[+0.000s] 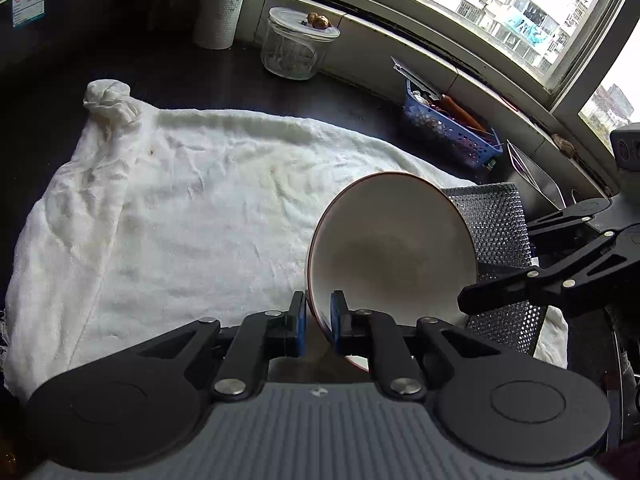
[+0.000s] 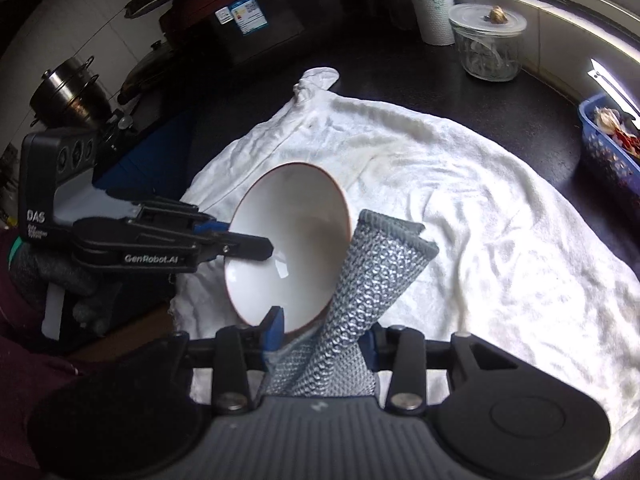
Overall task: Clean bowl
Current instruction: 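Tilt the bowl with the left gripper while the right gripper scrubs its outer wall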
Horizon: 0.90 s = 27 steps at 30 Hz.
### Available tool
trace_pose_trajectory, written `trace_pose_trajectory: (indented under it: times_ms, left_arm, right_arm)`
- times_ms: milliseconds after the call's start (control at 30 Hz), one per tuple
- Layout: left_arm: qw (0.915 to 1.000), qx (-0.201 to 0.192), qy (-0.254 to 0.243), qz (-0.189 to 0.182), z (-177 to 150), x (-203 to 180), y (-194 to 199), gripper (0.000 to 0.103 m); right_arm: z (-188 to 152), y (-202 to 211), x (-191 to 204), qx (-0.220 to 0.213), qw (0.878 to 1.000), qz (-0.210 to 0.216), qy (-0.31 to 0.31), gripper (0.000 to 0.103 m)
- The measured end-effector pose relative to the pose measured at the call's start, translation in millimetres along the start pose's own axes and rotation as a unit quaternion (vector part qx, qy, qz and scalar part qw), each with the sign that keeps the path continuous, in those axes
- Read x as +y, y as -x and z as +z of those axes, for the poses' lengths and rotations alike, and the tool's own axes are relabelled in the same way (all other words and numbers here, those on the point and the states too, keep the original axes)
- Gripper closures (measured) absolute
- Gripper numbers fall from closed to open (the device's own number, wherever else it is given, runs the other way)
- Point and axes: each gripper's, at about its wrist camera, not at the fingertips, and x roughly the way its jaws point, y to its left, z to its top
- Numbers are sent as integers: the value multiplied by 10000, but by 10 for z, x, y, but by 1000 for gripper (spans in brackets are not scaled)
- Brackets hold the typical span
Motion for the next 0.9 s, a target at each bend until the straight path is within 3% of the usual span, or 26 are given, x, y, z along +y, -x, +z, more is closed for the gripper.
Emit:
trace_pose_trajectory:
  times_ms: [167, 367, 467, 567, 633, 700, 800, 900]
  left_arm:
    - [9999, -58, -121, 35, -27, -35, 13, 92]
    - [9998, -48, -196, 67, -22, -41, 8, 92]
    - [9997, -19, -224, 124, -9, -43, 25, 92]
    - [9966, -112, -691, 429, 43, -156, 96, 90]
    - [9885, 3, -1340, 703, 78, -307, 86, 90]
    - [9854, 89, -1483, 828, 81, -361, 45, 90]
    - [9956, 191, -698, 588, 58, -235, 2, 90]
    - [9993, 157, 212, 280, -16, -71, 10, 90]
  right_arm:
    - [55, -110, -2, 54, 9998, -211, -25, 63]
    - [159, -204, 174, -64, 9977, -534, 413, 63]
    - [148, -264, 231, -27, 9945, -746, 737, 73]
    - [92, -291, 279, -25, 9903, -947, 1012, 81]
    - [48, -295, 318, -49, 9877, -1072, 1133, 84]
    - [24, -300, 369, -52, 9851, -1154, 1277, 84]
    - [-16, -339, 529, -43, 9739, -1452, 1743, 84]
    - [-58, -390, 571, -18, 9747, -1470, 1685, 83]
